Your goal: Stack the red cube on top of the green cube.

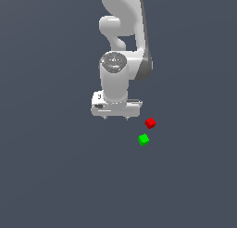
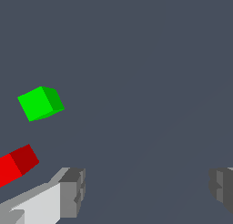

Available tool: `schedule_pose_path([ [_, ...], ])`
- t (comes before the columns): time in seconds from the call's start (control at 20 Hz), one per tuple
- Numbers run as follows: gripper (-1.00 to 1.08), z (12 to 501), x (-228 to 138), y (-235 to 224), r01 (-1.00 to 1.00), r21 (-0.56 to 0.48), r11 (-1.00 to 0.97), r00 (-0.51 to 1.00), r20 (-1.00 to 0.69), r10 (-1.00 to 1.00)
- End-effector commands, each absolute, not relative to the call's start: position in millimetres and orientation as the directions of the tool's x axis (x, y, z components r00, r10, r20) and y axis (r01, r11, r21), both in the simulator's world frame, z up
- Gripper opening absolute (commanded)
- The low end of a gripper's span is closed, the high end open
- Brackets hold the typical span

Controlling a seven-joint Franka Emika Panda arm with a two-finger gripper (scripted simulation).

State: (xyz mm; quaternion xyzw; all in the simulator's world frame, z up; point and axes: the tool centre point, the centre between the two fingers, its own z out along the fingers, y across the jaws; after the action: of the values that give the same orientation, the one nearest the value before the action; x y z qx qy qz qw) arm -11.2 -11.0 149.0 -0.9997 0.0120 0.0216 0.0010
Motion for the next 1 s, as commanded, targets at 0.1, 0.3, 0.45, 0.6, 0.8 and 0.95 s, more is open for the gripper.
schedule_pose_path([
  [0.1,1.0,148.1,-11.3,-8.6,-0.018,-0.002,-1.0,0.999,-0.043,-0.018],
  [0.3,1.0,140.8,-12.0,10.4,0.028,-0.003,-1.0,0.999,-0.039,0.028],
  [0.45,1.0,130.8,-14.4,36.5,0.091,-0.005,-0.996,0.995,-0.033,0.091],
  [0.6,1.0,117.0,-20.3,71.9,0.177,-0.006,-0.984,0.984,-0.025,0.178],
  [0.8,1.0,95.6,-35.5,125.4,0.308,-0.006,-0.951,0.951,-0.012,0.308],
  [0.95,1.0,83.3,-47.3,154.4,0.38,-0.005,-0.925,0.925,-0.006,0.38],
])
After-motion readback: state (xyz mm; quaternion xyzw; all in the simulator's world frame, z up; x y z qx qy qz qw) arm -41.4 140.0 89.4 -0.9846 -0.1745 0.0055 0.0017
